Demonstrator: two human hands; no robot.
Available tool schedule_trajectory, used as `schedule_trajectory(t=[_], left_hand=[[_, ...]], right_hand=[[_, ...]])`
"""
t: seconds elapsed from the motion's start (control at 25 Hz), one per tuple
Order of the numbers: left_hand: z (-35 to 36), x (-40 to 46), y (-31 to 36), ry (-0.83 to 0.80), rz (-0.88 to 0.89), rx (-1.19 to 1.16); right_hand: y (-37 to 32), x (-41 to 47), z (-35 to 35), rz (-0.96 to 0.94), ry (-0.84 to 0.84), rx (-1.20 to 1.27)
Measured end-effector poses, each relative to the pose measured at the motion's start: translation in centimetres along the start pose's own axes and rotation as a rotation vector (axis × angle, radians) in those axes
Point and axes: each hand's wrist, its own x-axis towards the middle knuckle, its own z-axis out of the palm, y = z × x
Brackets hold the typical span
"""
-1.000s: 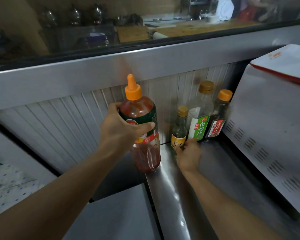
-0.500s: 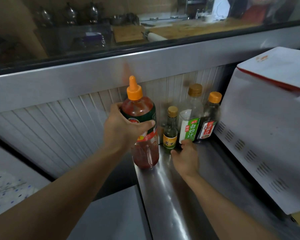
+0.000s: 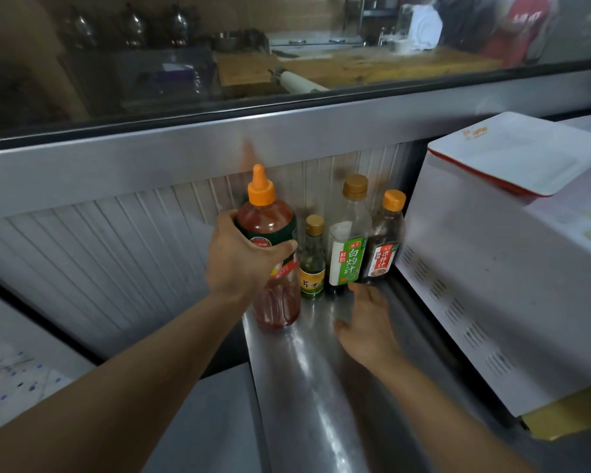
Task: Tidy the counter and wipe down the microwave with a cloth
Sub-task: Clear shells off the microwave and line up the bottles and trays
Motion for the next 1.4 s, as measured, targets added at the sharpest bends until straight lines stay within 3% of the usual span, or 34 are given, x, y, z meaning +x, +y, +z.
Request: schedule_trajectory(t=[0.2,0.4,0.6,0.88,1.12,1.4], left_hand=[[0.3,-1.4,-2.3,-0.048,-0.016,0.047],[1.6,-3.2,-6.3,-0.188,-0.149,0.335],[2.7,-3.7,-6.9,-0.154,-0.197,0.357],[3.1,-4.1,-5.4,-0.12,-0.21,0.406],[1.6,-6.0,-4.0,-0.285,-0.351,0.54],[-0.6,-10.8,2.7,-0.437,-0.188,0.618]], right_hand=[[0.6,-1.0,-0.3,-0.025,-0.028,-0.017],[1.4,-1.4,-0.5,-0.055,-0.065,-0.083],[2.1,-1.9,-0.3,-0.08,-0.104,-0.175],[2.1,-2.5,-0.7,-0.104,-0.132,-0.223],[2.0,-3.7,-3.0,-0.137,-0.172,-0.258],[-0.1,-6.6,-9.7,-0.235,-0.108,-0.204]])
